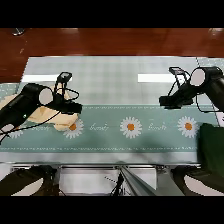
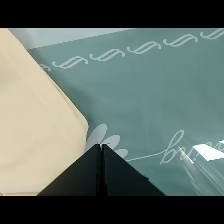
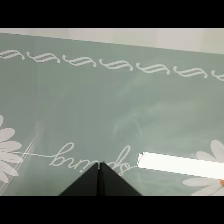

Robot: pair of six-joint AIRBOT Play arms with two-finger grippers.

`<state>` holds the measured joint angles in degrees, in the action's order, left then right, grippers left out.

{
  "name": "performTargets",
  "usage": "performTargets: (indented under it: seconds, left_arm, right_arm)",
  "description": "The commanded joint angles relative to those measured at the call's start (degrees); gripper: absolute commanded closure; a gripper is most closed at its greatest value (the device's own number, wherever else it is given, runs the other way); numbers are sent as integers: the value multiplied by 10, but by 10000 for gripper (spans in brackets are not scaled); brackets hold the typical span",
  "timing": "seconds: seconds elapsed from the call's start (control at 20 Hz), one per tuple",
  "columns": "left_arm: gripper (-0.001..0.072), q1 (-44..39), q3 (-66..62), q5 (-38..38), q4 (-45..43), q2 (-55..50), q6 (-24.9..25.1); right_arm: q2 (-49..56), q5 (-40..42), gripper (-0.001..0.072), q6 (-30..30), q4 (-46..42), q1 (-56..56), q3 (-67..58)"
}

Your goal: Fold the shirts.

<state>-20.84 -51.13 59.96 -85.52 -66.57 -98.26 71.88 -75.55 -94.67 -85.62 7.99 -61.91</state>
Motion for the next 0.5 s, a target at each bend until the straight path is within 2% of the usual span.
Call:
performTargets:
  seconds: [0.0, 0.2, 0.35, 0.4, 0.45]
  left_arm:
    - [679, 0, 0, -2, 0, 0, 0]
    - [678, 0, 0, -14, 0, 0, 0]
    - [671, 0, 0, -56, -3, -4, 0]
    - [511, 2, 0, -79, -13, -8, 0]
    - [129, 2, 0, -94, -30, -10, 0]
  right_arm:
    - [0, 0, 690, 0, 0, 0, 0]
    - [0, 63, 691, 2, -9, 0, 0]
    - [0, 96, 690, -1, -1, 0, 0]
    - [0, 110, 659, 0, -5, 0, 0]
    - [1, 130, 366, -4, -16, 0, 0]
